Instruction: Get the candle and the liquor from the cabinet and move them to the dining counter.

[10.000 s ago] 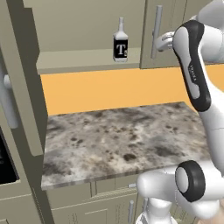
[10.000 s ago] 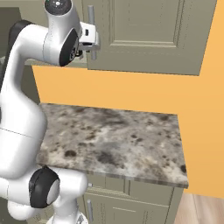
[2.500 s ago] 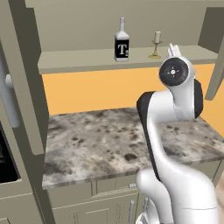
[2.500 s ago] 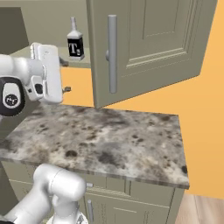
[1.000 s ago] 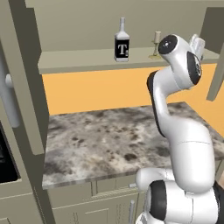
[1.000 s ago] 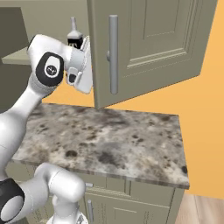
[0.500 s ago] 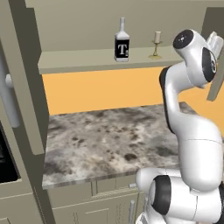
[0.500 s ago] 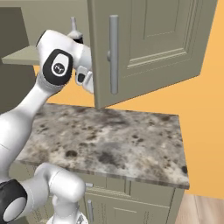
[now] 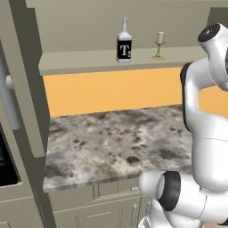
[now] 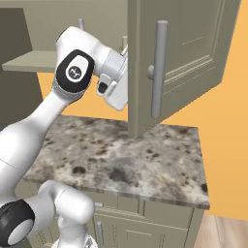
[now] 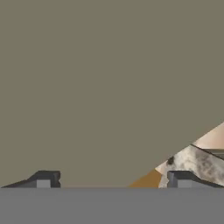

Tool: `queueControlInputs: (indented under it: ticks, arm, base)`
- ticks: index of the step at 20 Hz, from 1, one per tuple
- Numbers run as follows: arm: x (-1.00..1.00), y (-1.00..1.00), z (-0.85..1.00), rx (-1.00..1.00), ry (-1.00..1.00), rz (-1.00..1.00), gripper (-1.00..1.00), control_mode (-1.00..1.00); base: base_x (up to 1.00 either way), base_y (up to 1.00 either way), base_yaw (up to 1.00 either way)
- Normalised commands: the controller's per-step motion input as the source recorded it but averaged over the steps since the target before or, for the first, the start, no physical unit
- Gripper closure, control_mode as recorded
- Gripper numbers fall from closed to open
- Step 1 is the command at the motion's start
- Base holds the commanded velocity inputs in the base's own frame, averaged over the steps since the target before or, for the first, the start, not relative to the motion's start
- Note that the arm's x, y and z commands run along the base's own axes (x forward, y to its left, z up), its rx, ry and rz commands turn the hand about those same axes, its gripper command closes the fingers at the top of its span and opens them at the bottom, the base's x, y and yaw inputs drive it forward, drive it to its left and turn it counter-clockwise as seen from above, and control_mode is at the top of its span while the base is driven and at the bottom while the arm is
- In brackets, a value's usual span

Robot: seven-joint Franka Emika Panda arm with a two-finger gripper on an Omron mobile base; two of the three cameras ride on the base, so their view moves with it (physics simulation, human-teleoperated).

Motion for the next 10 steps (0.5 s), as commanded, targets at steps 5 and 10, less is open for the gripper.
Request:
queueControlInputs:
  ticks: [5, 10]
  arm:
    - [-0.34, -0.80, 0.03, 0.10, -0.05, -0.03, -1.00, -1.00]
    - [-0.26, -0.76, 0.03, 0.14, -0.01, 0.02, -1.00, -1.00]
  base:
    - [0.00, 0.00, 0.00]
    - [0.00, 0.00, 0.00]
